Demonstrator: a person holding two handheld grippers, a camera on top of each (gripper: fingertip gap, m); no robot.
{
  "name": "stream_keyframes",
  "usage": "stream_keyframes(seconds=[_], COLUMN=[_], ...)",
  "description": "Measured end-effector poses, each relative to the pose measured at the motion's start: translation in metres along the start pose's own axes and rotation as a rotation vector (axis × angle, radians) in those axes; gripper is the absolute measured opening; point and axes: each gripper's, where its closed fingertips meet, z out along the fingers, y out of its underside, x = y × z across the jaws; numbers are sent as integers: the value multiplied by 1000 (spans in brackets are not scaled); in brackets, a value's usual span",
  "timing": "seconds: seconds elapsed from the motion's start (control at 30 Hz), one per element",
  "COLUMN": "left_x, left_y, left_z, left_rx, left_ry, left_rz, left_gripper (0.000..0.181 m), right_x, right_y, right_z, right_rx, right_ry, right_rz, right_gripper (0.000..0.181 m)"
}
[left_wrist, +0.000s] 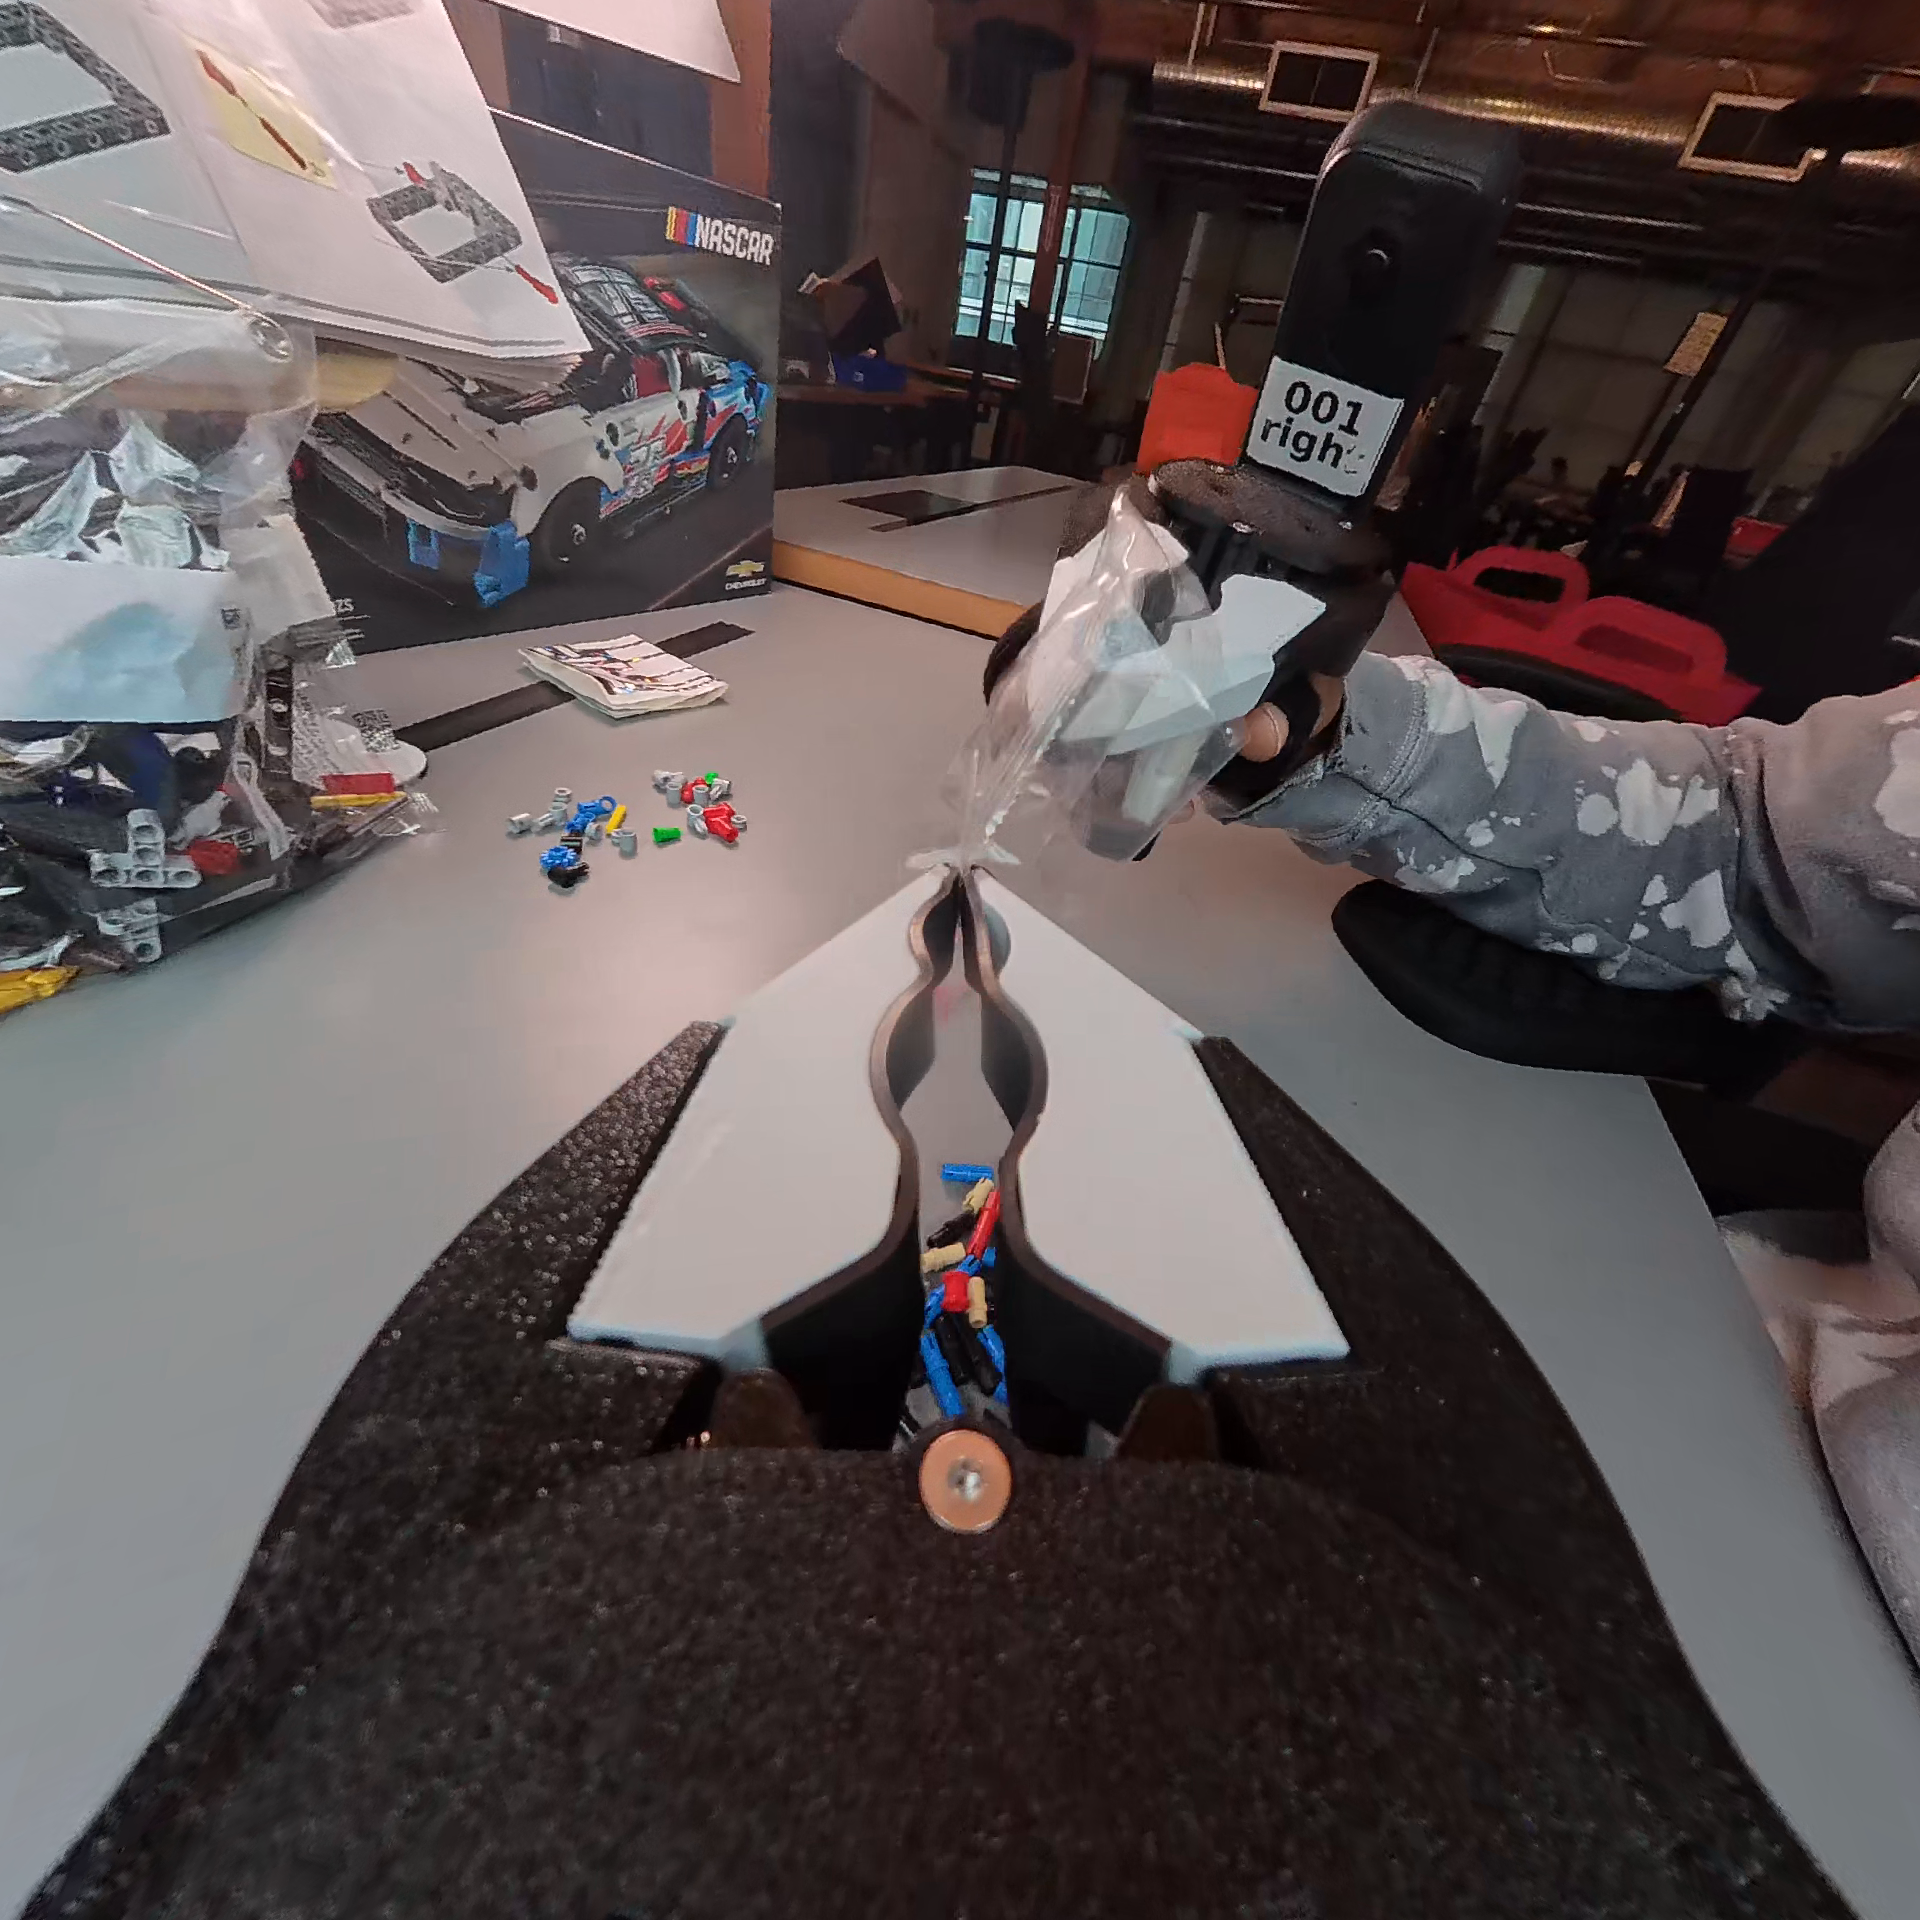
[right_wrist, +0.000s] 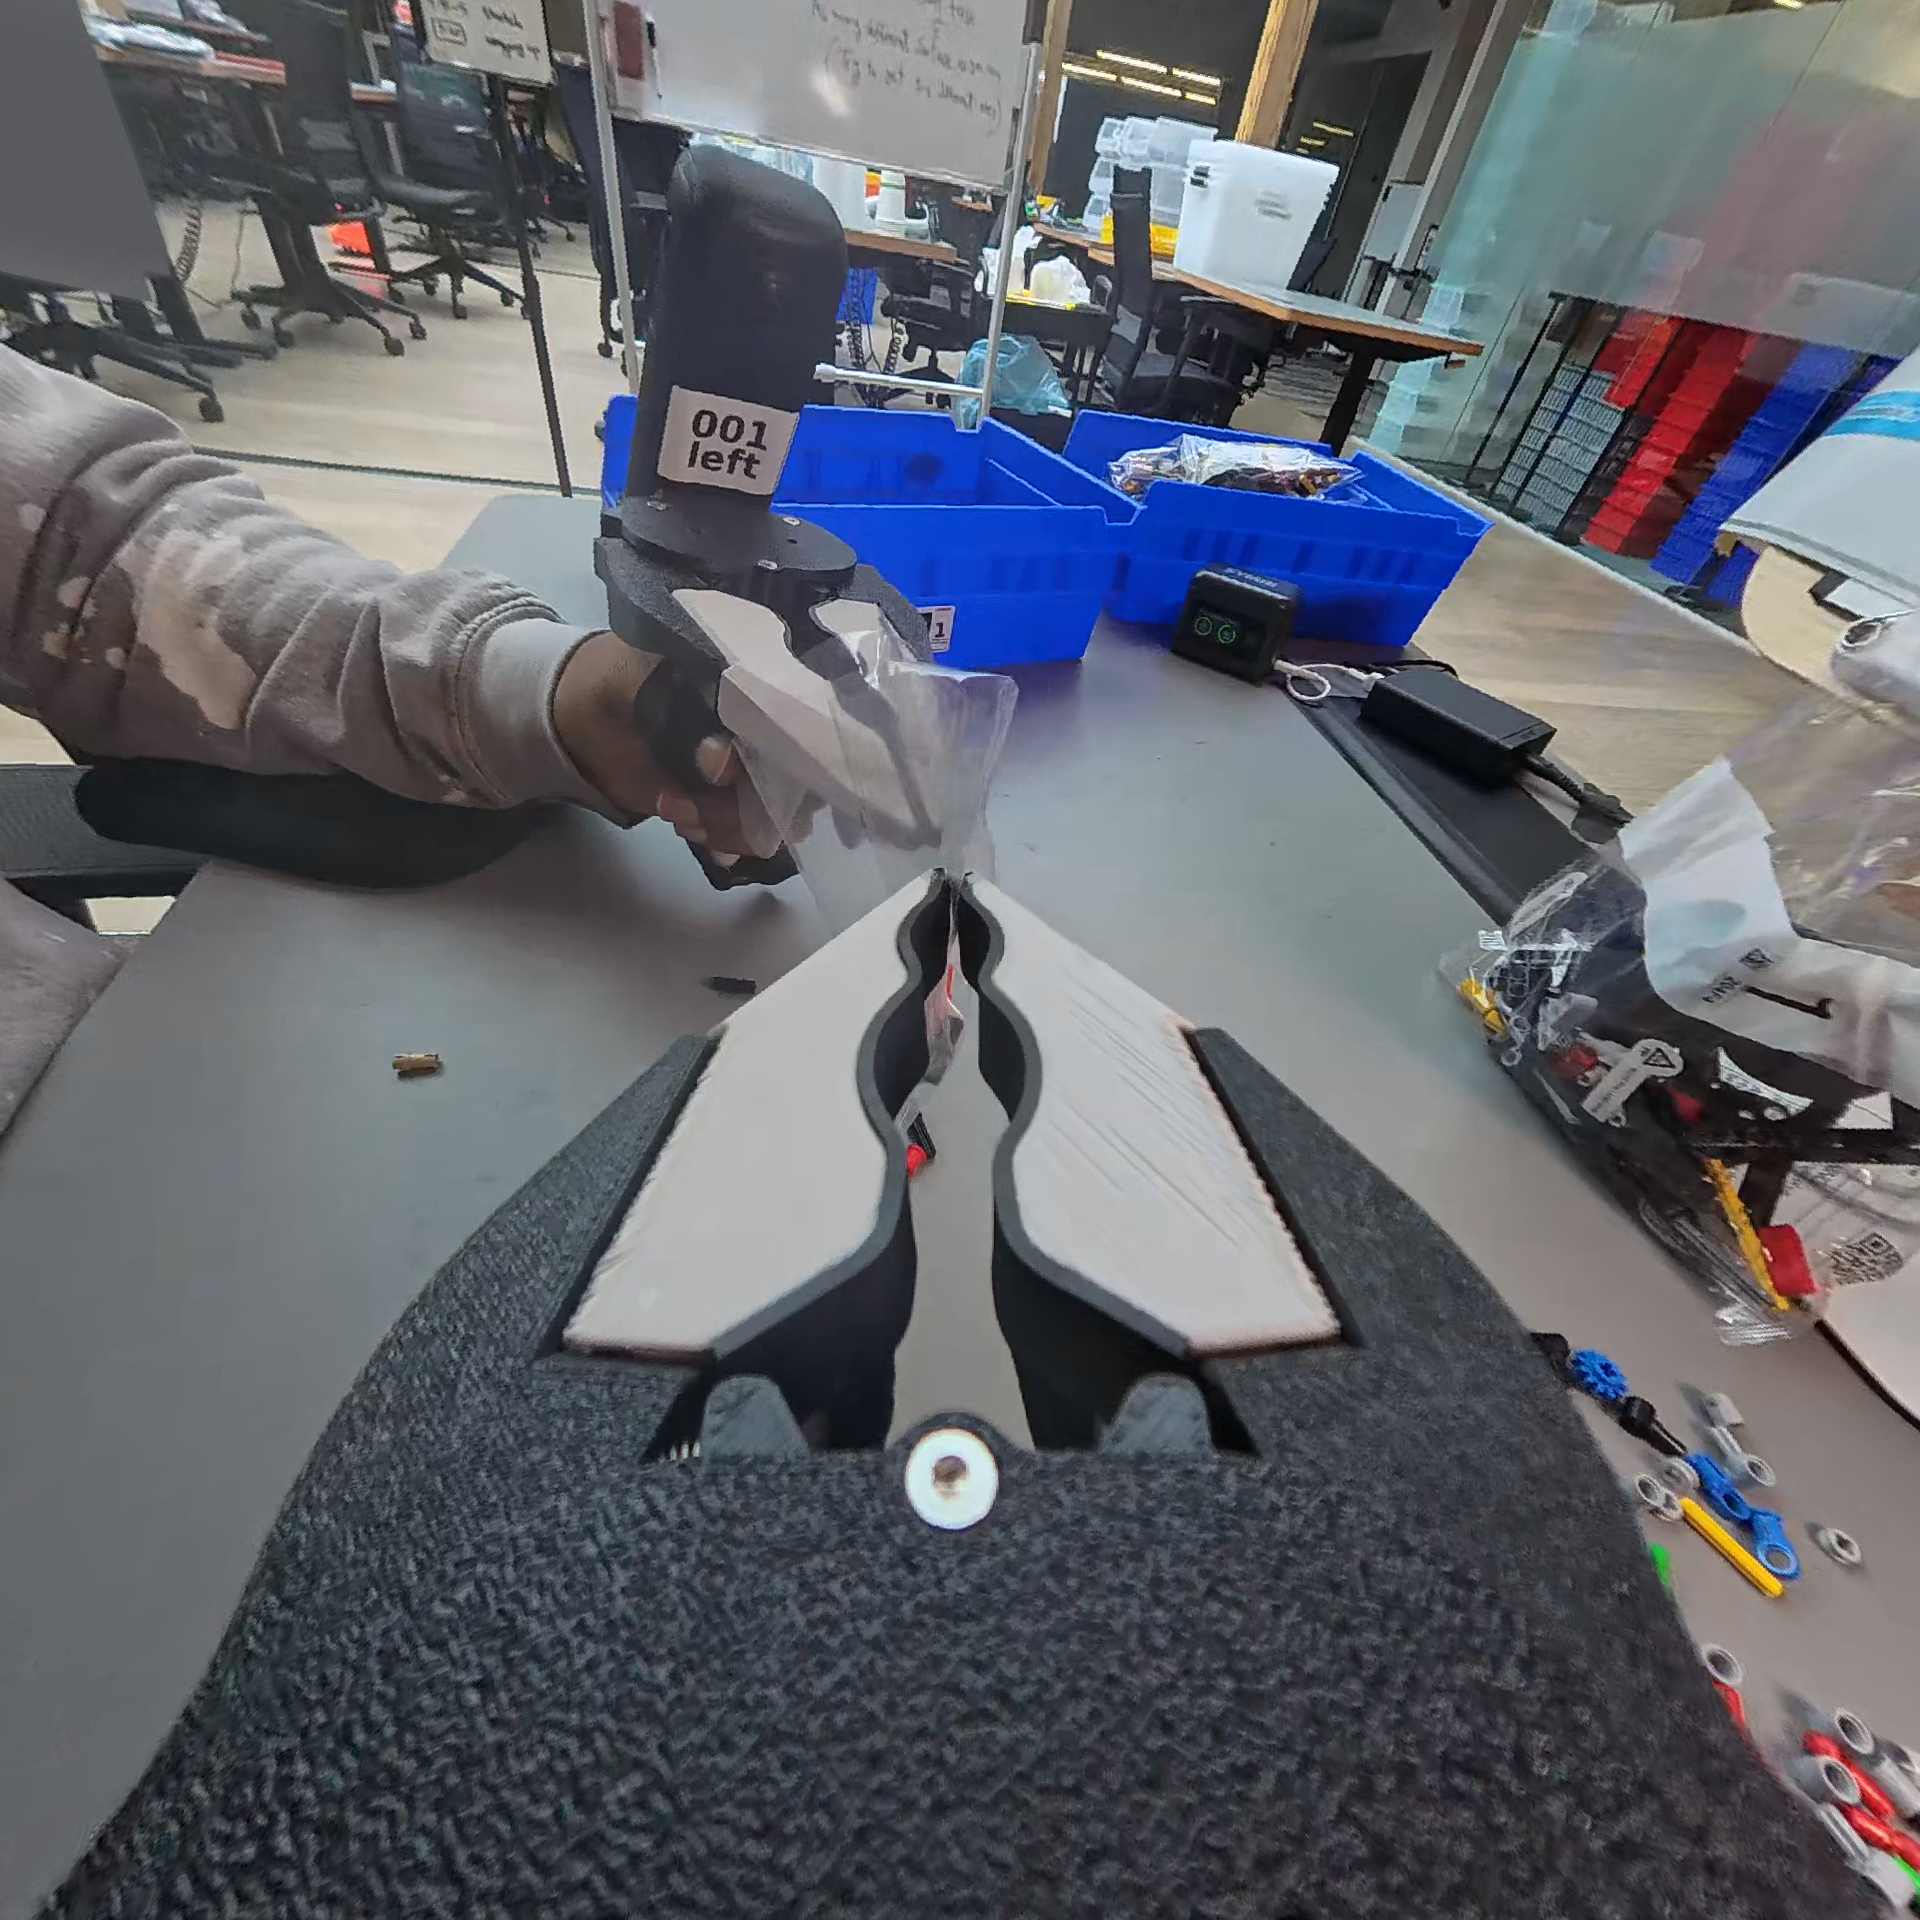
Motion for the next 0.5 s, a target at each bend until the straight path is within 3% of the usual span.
stream_keyframes(seconds=[0.23,0.5], left_x=[-10,-7], left_y=[-11,-16], left_z=[-9,-10], left_rx=[64,95], left_ry=[-15,13], left_rz=[-70,-90], left_gripper=[0,0], right_x=[7,-3], right_y=[-10,9], right_z=[-18,-19], right_rx=[53,42], right_ry=[42,70], right_rz=[19,69], right_gripper=[5,22])
